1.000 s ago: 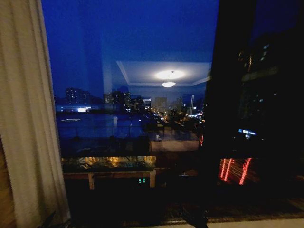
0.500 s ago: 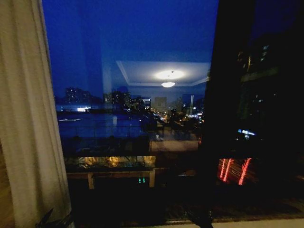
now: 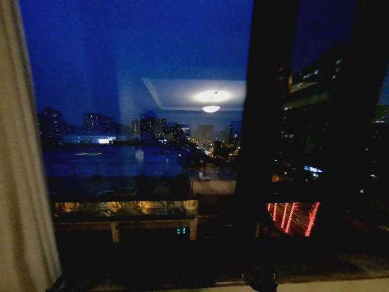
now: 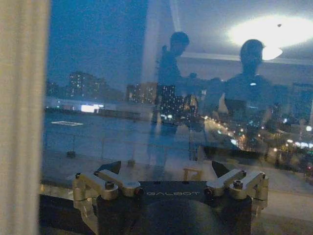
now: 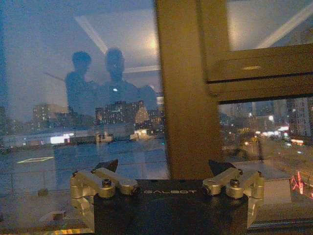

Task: Open the curtains by pulling them apart, changing their state from closed to fully open.

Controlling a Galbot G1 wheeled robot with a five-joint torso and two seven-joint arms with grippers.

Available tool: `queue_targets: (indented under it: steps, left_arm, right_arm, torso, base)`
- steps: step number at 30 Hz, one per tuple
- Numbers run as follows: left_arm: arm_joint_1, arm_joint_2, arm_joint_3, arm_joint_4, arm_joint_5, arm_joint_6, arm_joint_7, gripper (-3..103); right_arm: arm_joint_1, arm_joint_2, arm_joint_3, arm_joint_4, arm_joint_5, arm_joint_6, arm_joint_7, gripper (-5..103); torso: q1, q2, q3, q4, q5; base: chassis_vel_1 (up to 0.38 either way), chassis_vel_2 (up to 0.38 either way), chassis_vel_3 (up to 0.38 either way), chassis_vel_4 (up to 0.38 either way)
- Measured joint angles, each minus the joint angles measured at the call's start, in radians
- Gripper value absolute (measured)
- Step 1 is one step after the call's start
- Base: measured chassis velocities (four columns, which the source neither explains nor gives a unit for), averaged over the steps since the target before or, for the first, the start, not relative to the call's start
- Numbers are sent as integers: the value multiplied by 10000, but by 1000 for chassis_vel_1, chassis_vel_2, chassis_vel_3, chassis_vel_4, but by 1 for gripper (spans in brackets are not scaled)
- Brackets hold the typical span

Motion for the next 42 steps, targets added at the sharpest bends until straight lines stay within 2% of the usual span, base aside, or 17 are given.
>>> queue_targets:
  steps: [3,42]
  left_arm:
    - [-19,19,12,39,-3,0,0,100]
    - [-333,116,422,624,86,-39,-26,100]
  right_arm:
    - [11,0,6,0,0,0,-1,100]
    - [137,0,119,-191,-4,-36,-39,100]
  torso:
    - [0,-1,0,1,-8]
    - [2,0,0,1,-6]
  base:
    - [-355,-360,346,363]
    - [-357,-349,358,349]
